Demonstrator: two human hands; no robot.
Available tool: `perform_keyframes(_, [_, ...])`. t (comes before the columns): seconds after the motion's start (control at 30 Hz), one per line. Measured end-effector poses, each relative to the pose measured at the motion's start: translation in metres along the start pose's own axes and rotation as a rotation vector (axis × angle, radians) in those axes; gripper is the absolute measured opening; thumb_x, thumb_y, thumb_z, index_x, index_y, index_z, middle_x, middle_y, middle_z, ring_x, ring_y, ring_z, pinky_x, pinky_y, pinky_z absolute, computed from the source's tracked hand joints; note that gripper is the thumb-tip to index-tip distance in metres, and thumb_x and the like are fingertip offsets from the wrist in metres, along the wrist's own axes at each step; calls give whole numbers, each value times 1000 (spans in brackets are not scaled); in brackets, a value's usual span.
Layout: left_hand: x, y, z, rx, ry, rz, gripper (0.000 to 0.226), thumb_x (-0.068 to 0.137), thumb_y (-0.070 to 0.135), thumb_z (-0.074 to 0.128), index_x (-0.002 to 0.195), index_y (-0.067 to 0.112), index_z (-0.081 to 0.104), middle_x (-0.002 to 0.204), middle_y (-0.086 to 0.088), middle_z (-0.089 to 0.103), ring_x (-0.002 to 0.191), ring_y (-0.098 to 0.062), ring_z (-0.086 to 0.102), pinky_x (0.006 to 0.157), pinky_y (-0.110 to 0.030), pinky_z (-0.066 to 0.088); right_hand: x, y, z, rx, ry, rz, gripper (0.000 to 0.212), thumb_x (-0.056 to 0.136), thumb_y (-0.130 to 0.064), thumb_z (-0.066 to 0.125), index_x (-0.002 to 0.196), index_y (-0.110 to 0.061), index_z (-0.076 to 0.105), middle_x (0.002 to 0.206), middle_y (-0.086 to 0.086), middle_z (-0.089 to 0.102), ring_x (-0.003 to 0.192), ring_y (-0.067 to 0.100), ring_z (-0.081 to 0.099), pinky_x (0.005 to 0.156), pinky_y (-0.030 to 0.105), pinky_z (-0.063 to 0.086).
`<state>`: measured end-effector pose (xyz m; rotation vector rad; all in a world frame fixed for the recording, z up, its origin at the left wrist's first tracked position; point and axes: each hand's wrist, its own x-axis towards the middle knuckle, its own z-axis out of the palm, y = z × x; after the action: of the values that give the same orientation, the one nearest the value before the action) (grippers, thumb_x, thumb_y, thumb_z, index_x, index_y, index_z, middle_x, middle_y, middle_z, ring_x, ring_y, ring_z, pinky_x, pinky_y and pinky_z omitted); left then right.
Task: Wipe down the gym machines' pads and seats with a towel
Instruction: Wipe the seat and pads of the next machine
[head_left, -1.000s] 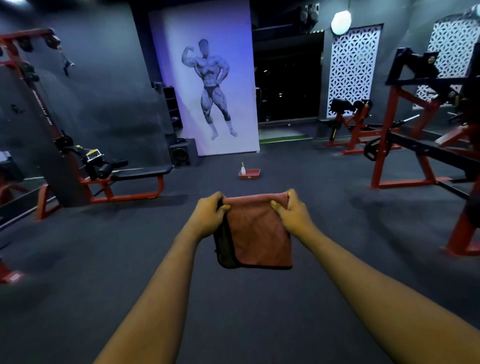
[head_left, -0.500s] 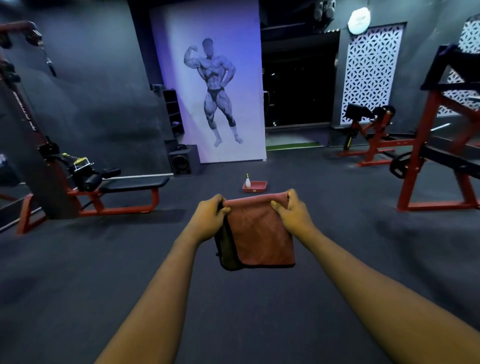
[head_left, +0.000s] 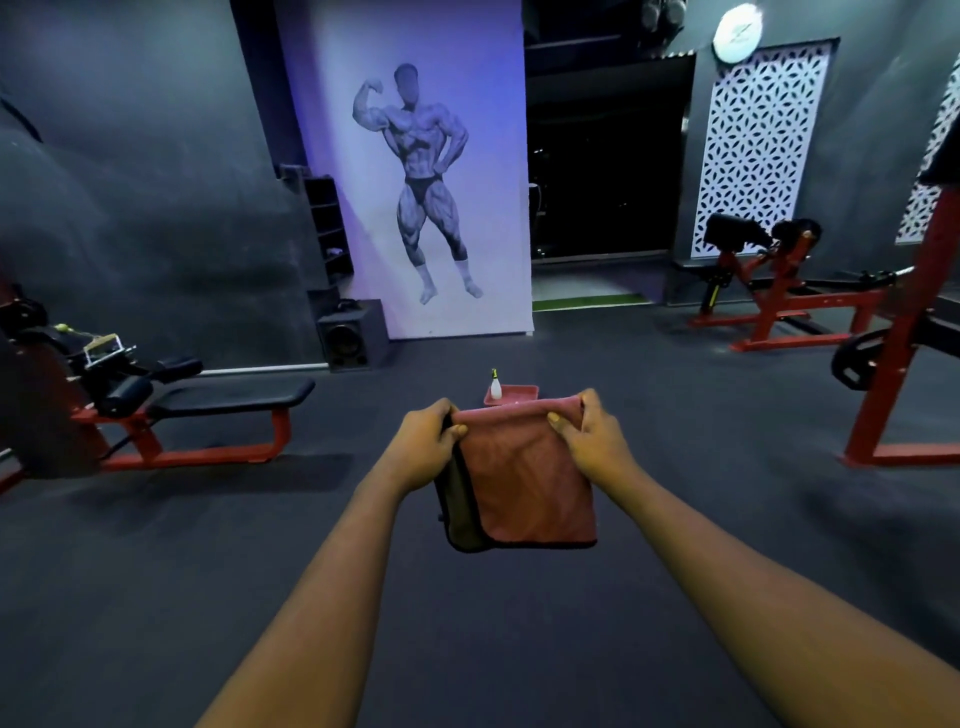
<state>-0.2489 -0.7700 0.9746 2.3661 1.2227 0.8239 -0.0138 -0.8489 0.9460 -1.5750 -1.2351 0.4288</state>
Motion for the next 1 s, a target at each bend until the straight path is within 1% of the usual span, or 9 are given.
perform_keyframes(0.1, [76,-27,1,-13,0,18,11,100,18,58,94,8,56,76,1,60,68,-12,56,51,-16,38,68,9,22,10,26,24,25,102,-31,61,105,-12,46,94,2,58,80,13,60,54,17,45])
perform_keyframes(0.23, [172,-71,23,5,-37,32,10,99,17,59,95,8,57,76,1,60,69,-13,56,52,-14,38,162,41,51,-17,47,37,27,101,-30,62,105,-8,46,89,-1,57,77,9,57,55,21,44])
perform_keyframes(0.4, [301,-117,61,24,-22,53,10,99,17,59,96,8,57,77,-2,61,67,-9,54,51,-15,37,295,87,80,-38,64,18,26,100,-27,64,101,-9,45,83,-1,55,72,6,54,50,16,35])
perform_keyframes(0.57, [430,-148,85,28,-4,29,10,99,16,60,96,6,58,79,-4,63,70,-16,56,53,-19,37,433,117,97,-29,34,17,25,99,-25,65,98,-11,44,83,0,55,72,9,54,50,14,37])
perform_keyframes(0.63, [483,-161,90,18,17,26,11,99,16,59,93,7,56,77,-2,61,69,-12,55,53,-15,36,492,121,104,-32,25,4,25,99,-26,64,99,-12,44,83,-1,55,72,7,53,50,14,35])
perform_keyframes(0.73, [555,-186,100,16,30,15,10,99,16,58,92,9,55,76,0,60,69,-7,54,52,-15,34,569,133,120,-15,14,6,24,100,-28,63,100,-13,44,87,0,57,75,10,57,54,18,38])
perform_keyframes(0.83, [623,-218,115,8,28,9,9,99,16,58,94,9,56,77,-1,61,69,-9,55,52,-15,34,638,153,142,-34,7,3,24,100,-27,63,99,-14,43,86,-1,56,74,8,55,51,14,35])
perform_keyframes(0.93, [700,-261,133,-2,26,19,9,99,17,58,96,9,57,79,-3,63,70,-13,56,53,-15,36,718,178,173,-39,14,2,23,100,-27,63,101,-12,45,88,2,58,77,13,57,56,22,40])
perform_keyframes(1.0, [754,-289,141,-10,22,28,9,99,18,58,97,9,58,80,-4,64,71,-16,58,55,-19,38,772,192,194,-38,21,3,23,100,-27,63,101,-12,46,89,3,59,78,13,58,57,23,41])
